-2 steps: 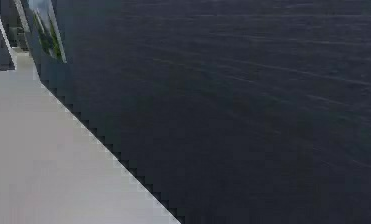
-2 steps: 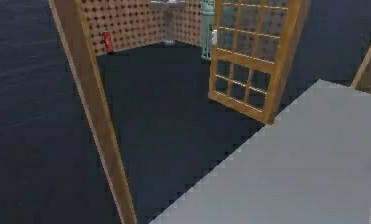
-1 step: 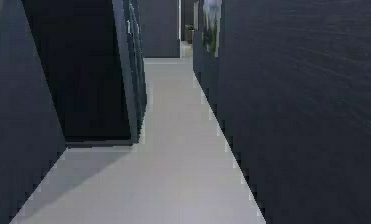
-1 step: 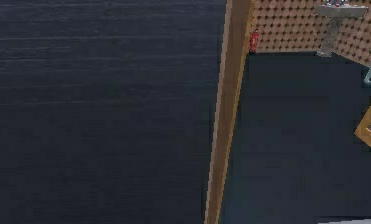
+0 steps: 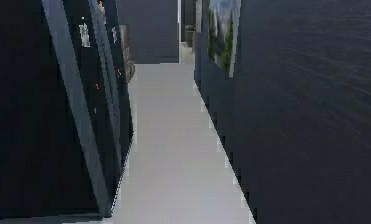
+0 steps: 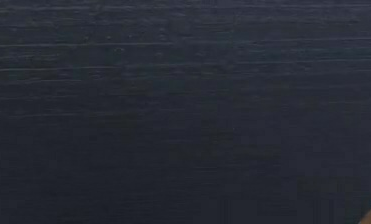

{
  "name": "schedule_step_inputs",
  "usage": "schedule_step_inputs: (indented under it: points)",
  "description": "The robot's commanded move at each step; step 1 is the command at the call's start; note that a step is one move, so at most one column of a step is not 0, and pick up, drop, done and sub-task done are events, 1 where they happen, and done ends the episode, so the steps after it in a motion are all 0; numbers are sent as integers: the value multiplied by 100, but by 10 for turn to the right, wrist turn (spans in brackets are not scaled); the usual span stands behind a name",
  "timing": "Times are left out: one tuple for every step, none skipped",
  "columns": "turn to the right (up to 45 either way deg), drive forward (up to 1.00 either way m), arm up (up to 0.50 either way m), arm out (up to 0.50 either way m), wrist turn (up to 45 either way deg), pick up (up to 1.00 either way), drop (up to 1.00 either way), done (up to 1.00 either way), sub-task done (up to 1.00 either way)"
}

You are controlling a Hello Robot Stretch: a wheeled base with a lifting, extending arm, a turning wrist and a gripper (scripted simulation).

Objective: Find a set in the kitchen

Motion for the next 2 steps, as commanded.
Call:
schedule_step_inputs:
  points:
    - [0,100,0,0,0,0,0,0,0]
    - [-30,0,0,0,0,0,0,0,0]
